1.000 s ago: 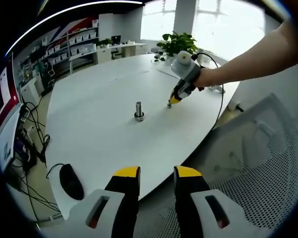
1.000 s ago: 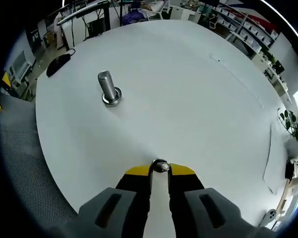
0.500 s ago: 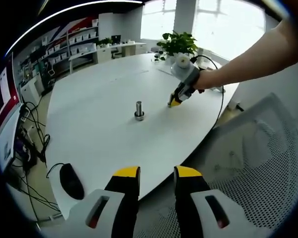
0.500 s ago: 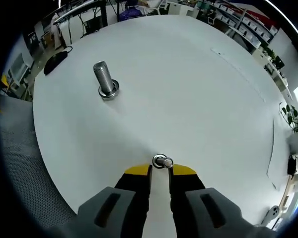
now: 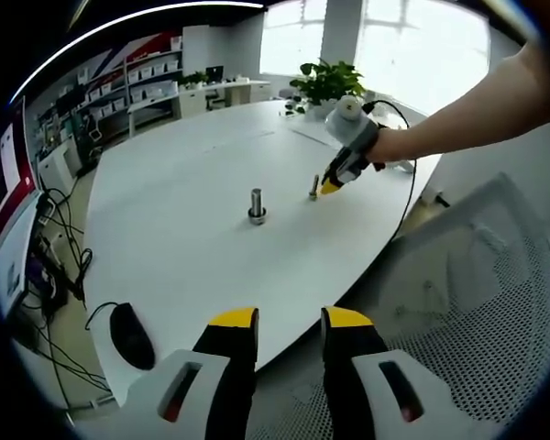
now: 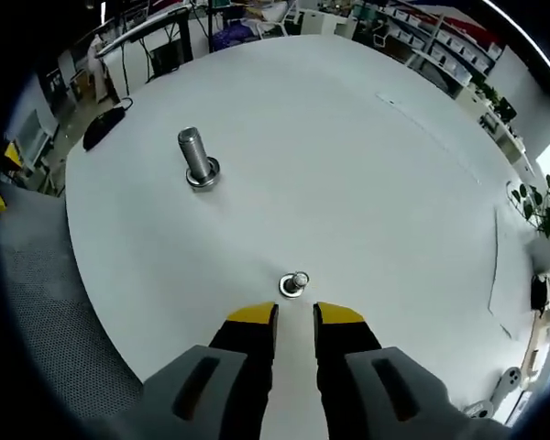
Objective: Place the washer onto the threaded stud by aligning its center hole with the stud, sliding it down to the base, and recovering from edge contact or off-axis alignment until the washer reaches the visible bottom stop.
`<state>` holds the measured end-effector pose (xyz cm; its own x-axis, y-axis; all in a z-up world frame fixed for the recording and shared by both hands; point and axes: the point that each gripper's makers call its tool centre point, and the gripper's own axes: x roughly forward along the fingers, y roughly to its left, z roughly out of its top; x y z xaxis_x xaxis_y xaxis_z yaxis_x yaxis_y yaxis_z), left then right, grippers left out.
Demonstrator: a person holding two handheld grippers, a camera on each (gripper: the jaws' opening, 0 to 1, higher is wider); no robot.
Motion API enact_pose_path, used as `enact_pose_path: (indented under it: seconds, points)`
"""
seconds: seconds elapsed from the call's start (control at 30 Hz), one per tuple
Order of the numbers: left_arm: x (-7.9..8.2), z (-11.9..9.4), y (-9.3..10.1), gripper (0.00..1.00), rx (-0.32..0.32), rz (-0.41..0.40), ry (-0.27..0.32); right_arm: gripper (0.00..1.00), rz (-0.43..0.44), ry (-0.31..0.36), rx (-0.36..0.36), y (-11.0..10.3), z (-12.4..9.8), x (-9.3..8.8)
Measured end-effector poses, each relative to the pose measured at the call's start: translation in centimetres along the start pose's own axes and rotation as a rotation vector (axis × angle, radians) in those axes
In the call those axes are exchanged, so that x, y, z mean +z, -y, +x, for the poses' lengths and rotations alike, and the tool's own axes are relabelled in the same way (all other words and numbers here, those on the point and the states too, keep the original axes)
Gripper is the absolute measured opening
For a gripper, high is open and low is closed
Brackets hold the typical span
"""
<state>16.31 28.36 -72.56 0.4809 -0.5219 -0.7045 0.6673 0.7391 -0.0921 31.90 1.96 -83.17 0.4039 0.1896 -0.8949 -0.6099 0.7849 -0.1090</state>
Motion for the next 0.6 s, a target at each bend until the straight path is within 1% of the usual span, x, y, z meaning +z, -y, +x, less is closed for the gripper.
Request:
enact_pose_path:
  seconds: [0.1, 0.27, 0.33, 0.4, 0.57, 0.6]
  points:
    - [0.0, 0.0, 0.1, 0.25, -0.004, 0.001, 0.001, 0.18, 0.010, 0.016, 0.012, -0.3, -0.8, -0.1]
    - [0.1, 0.0, 0.2, 0.25, -0.007, 0.001, 0.007, 0.19, 0.030, 0.077, 0.016, -0.6, -2.7, 0.3]
    - [0.2, 0.0, 0.2, 0.25, -0.011, 0.002, 0.008, 0.20, 0.040, 0.107, 0.018, -0.9, -3.6, 0.7]
    - [0.2, -0.1, 0.3, 0.25, -0.013, 0.004, 0.012, 0.21, 0.067, 0.152, 0.024, -1.5, -4.6, 1.2]
    - [0.2, -0.1, 0.4, 0.26, -0.017, 0.007, 0.013, 0.22, 0.115, 0.214, 0.037, -2.5, -6.7, 1.5]
    - [0.2, -0.1, 0.4, 0.26, -0.016, 0.008, 0.013, 0.22, 0.126, 0.238, 0.039, -2.9, -7.3, 1.7]
